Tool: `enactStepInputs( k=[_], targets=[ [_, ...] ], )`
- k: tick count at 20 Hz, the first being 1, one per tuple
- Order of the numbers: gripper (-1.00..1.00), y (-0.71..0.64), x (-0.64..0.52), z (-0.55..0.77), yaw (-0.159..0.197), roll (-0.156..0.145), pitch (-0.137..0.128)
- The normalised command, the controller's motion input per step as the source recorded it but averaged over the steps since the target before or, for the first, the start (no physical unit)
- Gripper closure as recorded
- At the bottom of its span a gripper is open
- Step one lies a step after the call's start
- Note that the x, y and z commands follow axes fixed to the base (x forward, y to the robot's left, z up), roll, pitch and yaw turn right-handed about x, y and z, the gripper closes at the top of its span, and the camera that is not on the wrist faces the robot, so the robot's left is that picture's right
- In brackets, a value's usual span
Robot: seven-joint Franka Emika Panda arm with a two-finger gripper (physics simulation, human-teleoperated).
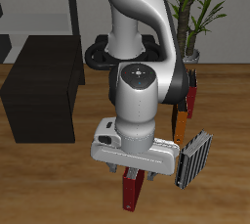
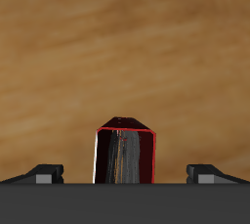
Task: Place the right red book flat on top of the shelf and place the orange book flat on top of the shelf
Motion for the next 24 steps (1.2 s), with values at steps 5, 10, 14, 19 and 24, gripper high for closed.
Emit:
enactStepInputs(
  k=[5, 10, 14, 19, 24],
  targets=[
    [1.0, 0.09, -0.01, -0.21, 0.018, 0.027, 0.036],
    [1.0, -0.02, -0.01, 0.02, 0.0, -0.011, 0.003],
    [1.0, -0.15, -0.06, 0.3, 0.016, -0.038, -0.03],
    [1.0, -0.13, -0.17, 0.44, -0.012, -0.022, -0.039],
    [1.0, -0.08, -0.41, 0.69, 0.014, -0.012, -0.027]
  ],
)
